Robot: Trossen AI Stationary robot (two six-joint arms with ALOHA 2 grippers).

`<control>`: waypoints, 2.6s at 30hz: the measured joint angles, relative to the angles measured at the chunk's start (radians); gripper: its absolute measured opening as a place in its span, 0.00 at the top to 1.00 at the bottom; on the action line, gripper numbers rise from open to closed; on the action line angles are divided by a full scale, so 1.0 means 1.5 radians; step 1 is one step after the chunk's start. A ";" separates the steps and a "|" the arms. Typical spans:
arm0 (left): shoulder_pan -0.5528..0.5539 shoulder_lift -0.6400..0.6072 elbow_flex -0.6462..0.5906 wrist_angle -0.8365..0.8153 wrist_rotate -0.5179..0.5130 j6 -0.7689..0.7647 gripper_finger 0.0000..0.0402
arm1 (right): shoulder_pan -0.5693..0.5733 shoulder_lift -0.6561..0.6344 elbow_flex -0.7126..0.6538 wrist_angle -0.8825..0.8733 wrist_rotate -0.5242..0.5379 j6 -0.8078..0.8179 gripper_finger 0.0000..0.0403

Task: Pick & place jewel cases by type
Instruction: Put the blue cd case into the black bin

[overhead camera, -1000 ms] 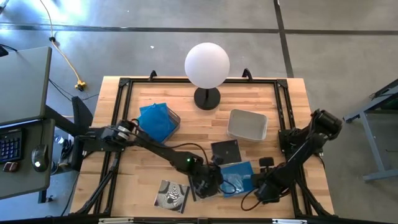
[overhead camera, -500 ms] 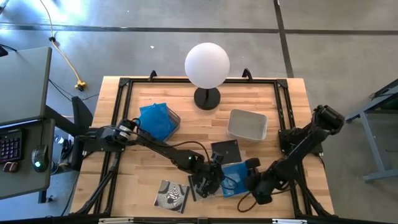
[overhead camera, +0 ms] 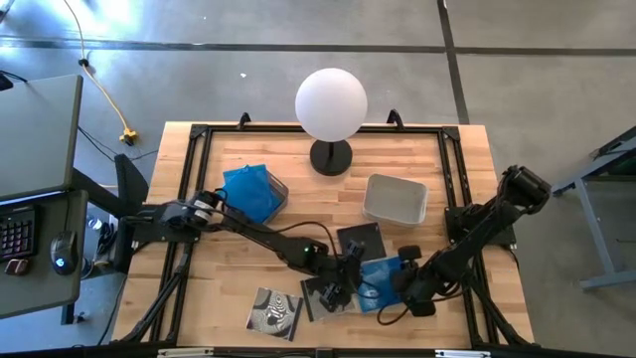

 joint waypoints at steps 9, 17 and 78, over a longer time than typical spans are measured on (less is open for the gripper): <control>-0.004 0.007 0.000 -0.044 0.000 0.034 0.37 | 0.004 -0.046 0.039 -0.054 -0.002 0.011 0.66; -0.015 0.014 0.001 -0.032 -0.011 0.056 0.37 | 0.013 -0.100 0.039 -0.191 0.045 0.090 0.66; 0.002 0.113 0.128 -0.095 -0.070 0.517 0.37 | 0.003 0.038 0.039 -0.144 -0.106 0.091 0.66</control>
